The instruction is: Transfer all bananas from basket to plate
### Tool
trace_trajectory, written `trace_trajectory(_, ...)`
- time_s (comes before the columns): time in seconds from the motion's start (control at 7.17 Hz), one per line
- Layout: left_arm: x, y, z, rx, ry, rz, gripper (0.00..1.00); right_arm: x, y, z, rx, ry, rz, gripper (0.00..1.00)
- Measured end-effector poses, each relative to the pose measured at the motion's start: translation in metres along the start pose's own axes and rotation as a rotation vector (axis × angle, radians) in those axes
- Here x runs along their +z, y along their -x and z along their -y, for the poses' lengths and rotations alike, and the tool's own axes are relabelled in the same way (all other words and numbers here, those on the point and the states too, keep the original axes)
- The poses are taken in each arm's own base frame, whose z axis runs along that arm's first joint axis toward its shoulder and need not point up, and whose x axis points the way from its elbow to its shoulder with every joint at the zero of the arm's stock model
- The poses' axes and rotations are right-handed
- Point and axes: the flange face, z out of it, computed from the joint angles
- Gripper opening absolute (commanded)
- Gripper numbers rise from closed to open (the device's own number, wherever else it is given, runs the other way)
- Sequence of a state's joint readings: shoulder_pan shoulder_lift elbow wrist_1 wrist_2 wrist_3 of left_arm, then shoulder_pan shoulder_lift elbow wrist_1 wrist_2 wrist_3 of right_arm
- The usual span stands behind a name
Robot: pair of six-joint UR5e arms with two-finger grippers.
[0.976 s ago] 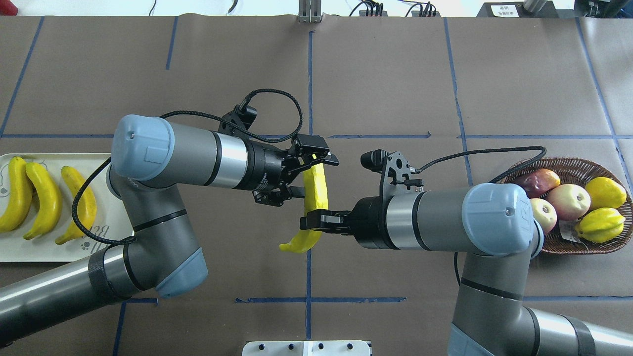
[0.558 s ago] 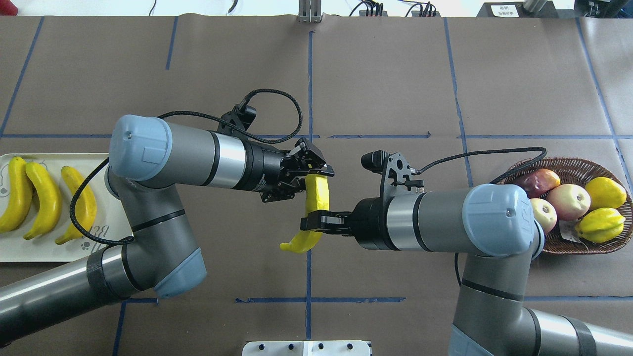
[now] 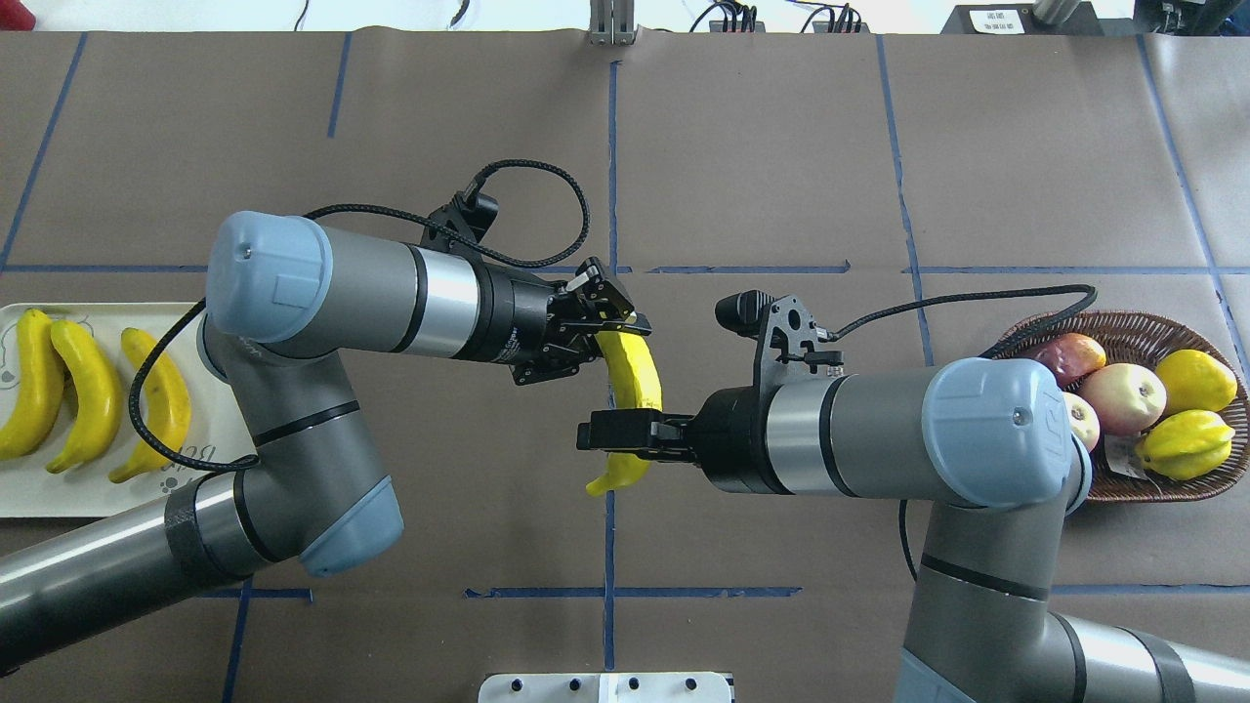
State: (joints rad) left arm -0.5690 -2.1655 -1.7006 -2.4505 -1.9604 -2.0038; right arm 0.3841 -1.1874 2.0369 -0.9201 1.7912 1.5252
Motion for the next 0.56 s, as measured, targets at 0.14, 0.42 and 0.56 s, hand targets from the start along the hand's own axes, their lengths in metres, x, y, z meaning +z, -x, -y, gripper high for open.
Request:
trace_trajectory(0.14, -0.007, -0.001, 0.021, -0.014, -0.041, 0.037, 0.00, -0.011, 0.004, 0.003, 0.003, -0.005, -0.013, 1.00)
trace_trajectory(0.42, -0.031, 0.014, 0.075, 0.007, -0.130, 0.185, 0.00, -0.047, 0.012, 0.020, 0.014, -0.001, -0.050, 1.00)
trace_trajectory(0.56, -0.053, 0.032, 0.105, 0.047, -0.183, 0.286, 0.00, -0.071, 0.015, 0.035, 0.027, 0.007, -0.072, 1.00)
